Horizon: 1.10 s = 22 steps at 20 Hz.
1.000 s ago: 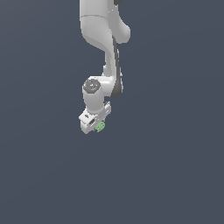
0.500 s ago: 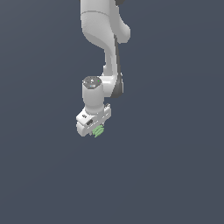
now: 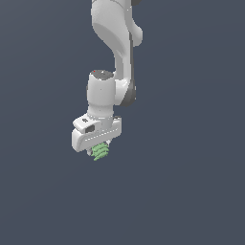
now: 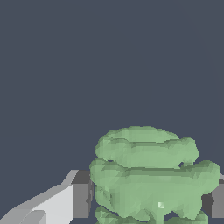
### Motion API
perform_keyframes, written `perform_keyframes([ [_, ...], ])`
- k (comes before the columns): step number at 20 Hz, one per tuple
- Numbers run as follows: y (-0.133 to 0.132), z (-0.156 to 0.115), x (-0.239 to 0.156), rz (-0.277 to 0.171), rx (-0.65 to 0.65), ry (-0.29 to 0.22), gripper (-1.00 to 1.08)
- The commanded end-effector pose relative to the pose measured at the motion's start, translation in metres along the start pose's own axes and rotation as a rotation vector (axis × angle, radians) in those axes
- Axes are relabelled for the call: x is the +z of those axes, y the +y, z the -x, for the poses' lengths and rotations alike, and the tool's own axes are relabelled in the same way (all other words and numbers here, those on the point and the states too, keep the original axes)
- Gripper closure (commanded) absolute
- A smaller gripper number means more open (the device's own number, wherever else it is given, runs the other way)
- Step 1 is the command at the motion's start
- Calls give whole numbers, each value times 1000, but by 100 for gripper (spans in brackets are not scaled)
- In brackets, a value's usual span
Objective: Pick up the object and move it to a goal position.
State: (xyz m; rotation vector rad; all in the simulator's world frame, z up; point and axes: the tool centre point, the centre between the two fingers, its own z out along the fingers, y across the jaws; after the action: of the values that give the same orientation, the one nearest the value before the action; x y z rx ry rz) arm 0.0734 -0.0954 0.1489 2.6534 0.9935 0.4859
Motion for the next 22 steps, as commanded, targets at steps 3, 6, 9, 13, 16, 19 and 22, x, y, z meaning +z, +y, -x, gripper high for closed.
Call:
perform_keyframes([
  [3, 39, -28, -30, 124, 47, 64, 108],
  [6, 60, -42, -51, 197, 75, 100, 108],
  [9, 77, -53, -71, 258, 98, 130, 108],
  [13, 96, -64, -94, 328, 125, 164, 108],
  [16, 107, -70, -110, 374, 142, 186, 108],
  [19, 117, -76, -126, 416, 158, 206, 108],
  [22, 125, -80, -140, 456, 173, 224, 108],
])
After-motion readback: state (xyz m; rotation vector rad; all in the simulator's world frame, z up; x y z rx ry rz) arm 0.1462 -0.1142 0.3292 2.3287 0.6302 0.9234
